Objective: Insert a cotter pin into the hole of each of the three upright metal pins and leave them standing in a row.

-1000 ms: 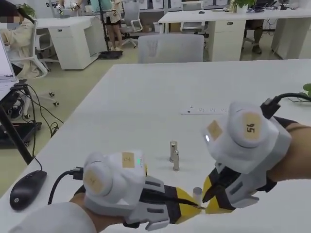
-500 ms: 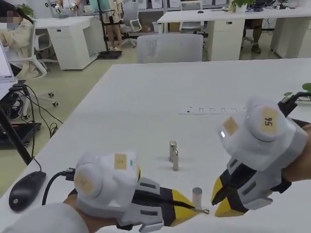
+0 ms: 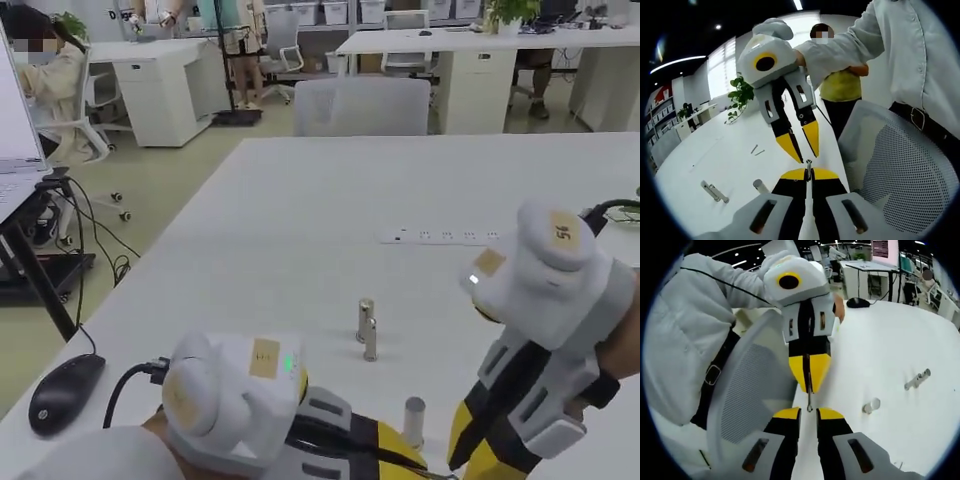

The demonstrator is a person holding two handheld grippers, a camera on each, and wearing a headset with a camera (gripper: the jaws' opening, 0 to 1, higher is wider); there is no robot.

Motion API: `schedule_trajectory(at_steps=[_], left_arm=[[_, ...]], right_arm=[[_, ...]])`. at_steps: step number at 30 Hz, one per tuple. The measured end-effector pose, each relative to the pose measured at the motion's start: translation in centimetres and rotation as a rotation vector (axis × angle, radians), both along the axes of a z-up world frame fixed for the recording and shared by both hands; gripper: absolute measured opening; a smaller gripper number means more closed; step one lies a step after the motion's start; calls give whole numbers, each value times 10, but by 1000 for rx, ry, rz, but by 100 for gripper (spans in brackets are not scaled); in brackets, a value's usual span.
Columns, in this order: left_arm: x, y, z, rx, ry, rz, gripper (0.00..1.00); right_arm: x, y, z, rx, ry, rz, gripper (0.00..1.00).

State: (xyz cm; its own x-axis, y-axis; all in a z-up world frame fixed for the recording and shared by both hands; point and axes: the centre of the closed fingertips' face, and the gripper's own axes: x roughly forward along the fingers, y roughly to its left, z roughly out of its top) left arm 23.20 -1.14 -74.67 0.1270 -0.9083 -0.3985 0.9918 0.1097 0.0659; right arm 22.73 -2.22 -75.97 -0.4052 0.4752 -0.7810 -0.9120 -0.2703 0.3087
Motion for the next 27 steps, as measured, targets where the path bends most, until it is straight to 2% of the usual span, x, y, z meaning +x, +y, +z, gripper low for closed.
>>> schedule_trajectory(at_steps=[4,5,9,16,20,22,25,27], left_arm=[[-3,-2,2,-3,-1,-21,0],[-4,-2,1,-2,1,-25,0],[-5,-4,2,-6,1,-37,0],[-6,-4,4,-24,13,-55,0],[-8,-6,6,-34,8,-67,0],[-10,-7,8,-29,-3,-80,0],[-11,-8,7,-20,-7,-90,0],[-11,-10,8,-23,-5,-91,0]], right_arm=[[-2,1,0,12,48,-2,14],[-3,2,1,11,75,-9,13],[-7,1,0,10,137,-3,13],[-9,1,-1,8,209,5,12],[-14,-1,1,7,283,16,12],[-14,-2,0,10,285,26,11],[-19,-4,5,13,334,38,10],[-19,-4,5,8,338,37,8]])
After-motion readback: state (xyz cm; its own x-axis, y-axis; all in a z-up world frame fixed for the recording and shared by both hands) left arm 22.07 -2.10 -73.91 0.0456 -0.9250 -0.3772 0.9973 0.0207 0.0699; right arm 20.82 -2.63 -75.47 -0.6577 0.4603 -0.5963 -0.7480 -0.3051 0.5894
